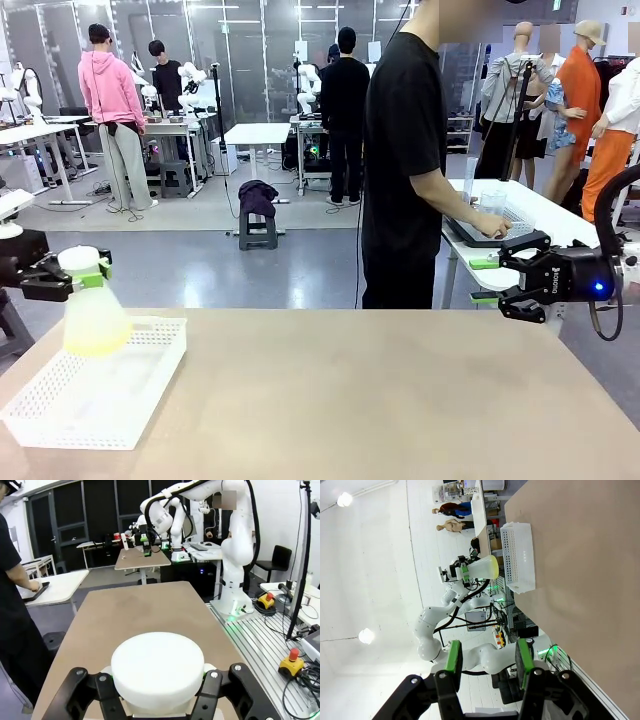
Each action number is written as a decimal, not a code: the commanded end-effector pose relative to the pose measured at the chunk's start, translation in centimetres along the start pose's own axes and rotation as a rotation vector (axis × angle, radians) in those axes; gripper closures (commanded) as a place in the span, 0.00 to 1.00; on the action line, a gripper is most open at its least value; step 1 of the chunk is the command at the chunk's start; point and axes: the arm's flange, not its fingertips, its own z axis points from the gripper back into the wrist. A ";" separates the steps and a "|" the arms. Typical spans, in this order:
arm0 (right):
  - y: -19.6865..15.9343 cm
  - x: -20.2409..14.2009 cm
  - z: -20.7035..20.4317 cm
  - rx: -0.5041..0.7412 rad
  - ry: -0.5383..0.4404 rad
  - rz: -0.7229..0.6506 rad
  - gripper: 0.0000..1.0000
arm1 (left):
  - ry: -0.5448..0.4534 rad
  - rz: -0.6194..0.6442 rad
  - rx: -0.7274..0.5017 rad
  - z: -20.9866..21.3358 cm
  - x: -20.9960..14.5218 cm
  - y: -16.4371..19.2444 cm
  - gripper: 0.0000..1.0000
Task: Prepare the solutions needed for the experiment.
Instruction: When the human places the Big flask in the center of the table, pick up the Big flask and place it in the left Organizing basket.
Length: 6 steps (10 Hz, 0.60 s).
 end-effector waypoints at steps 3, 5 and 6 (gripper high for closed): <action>0.1 0.0 0.0 0.005 0.002 0.001 0.45 | -0.085 -0.005 0.018 1.5 -3.5 0.7 1.00; 0.1 0.0 0.0 0.005 0.002 0.001 0.45 | -0.087 0.021 0.034 1.7 -5.7 1.6 1.00; 0.1 0.0 0.0 0.005 0.002 0.001 0.45 | -0.084 0.025 0.035 1.5 -6.6 1.9 1.00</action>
